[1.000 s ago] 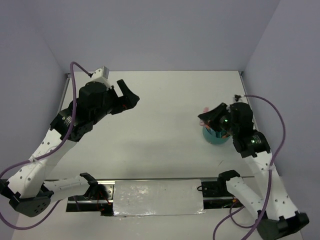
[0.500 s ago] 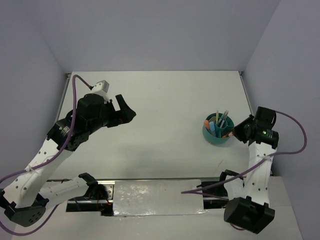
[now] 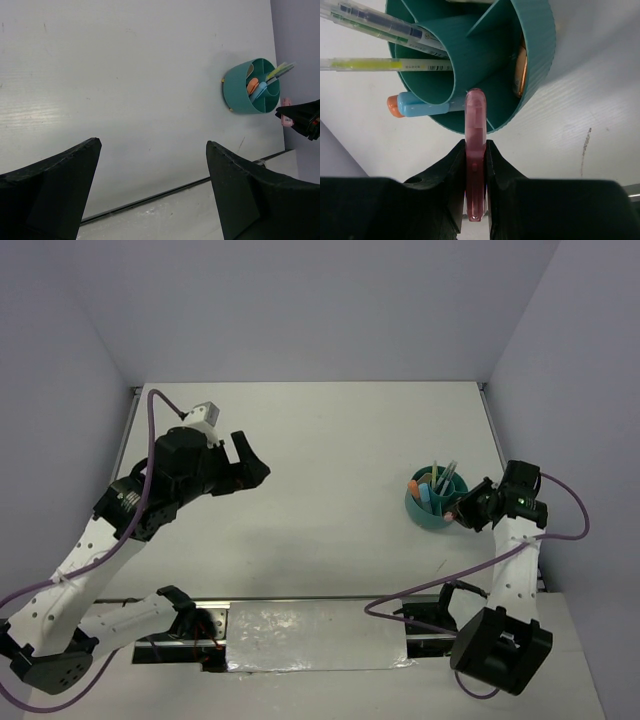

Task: Sort the stationery into containers
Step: Place the pen in the storage box, then reset both arms

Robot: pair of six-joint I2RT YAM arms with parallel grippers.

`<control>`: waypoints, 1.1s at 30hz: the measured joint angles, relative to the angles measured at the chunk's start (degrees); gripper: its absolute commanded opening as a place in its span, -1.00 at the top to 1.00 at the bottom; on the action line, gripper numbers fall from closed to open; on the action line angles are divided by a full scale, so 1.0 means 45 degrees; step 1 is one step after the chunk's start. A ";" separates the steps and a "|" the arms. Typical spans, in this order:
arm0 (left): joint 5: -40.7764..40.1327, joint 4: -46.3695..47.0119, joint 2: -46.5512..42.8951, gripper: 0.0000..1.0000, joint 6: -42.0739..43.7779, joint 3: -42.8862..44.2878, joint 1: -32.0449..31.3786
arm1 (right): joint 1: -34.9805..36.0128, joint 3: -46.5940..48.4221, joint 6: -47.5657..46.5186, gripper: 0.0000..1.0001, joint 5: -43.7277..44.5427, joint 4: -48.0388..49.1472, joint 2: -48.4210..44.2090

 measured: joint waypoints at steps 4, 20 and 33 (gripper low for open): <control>0.0175 0.0019 0.0170 -0.99 0.0005 -0.0238 0.0063 | 0.0000 -0.0117 -0.0102 0.83 -0.0238 0.0413 0.0345; 0.0335 -0.0068 0.0306 -0.99 0.0233 -0.0505 0.0345 | 0.0000 -0.0107 -0.0306 -0.11 -0.0248 0.1248 0.1608; 0.0325 -0.0583 0.1593 -0.99 0.0884 0.0432 0.0952 | 0.0136 0.2331 -0.1156 -0.45 0.0593 0.0019 0.1248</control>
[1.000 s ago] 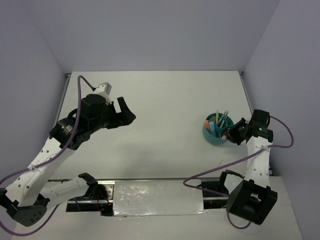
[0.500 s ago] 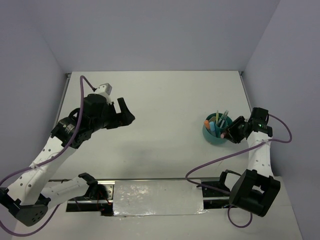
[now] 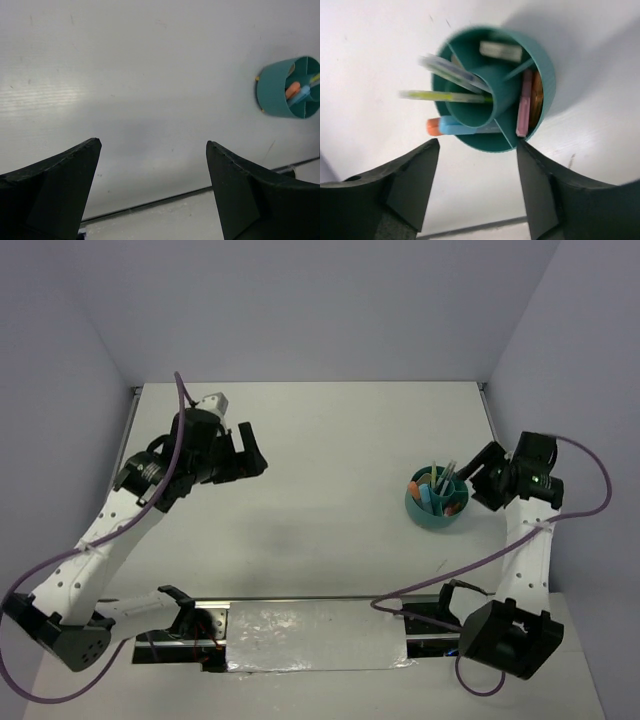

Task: Sort the stationery into containers
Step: Reset both arms

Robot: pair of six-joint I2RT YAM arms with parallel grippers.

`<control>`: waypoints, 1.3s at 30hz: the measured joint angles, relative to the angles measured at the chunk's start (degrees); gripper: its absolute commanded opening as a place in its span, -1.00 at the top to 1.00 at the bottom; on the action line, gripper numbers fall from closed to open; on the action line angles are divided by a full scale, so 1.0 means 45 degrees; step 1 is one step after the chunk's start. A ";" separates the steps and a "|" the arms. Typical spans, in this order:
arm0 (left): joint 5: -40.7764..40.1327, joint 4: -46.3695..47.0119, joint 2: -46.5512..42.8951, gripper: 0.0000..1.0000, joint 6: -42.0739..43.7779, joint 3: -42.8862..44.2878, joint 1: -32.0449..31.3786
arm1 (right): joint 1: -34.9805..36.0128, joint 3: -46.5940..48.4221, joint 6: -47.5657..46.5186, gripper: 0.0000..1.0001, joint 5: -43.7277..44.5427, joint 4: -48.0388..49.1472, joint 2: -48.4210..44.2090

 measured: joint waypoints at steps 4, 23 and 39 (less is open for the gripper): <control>-0.0641 -0.0646 0.1472 -0.99 0.0670 0.1724 0.1073 | 0.1501 0.2560 -0.0889 -0.99 0.0996 -0.0500 -0.0389; -0.6504 -0.1919 -0.1797 -0.99 0.0801 0.0627 0.2686 | 0.6460 0.8772 -0.3322 -0.99 0.5906 -0.4075 -0.4347; -0.7820 -0.2924 -0.5251 -0.99 0.0636 0.0087 0.2686 | 0.8281 0.7490 -0.3750 -0.99 0.7121 -0.4566 -0.6314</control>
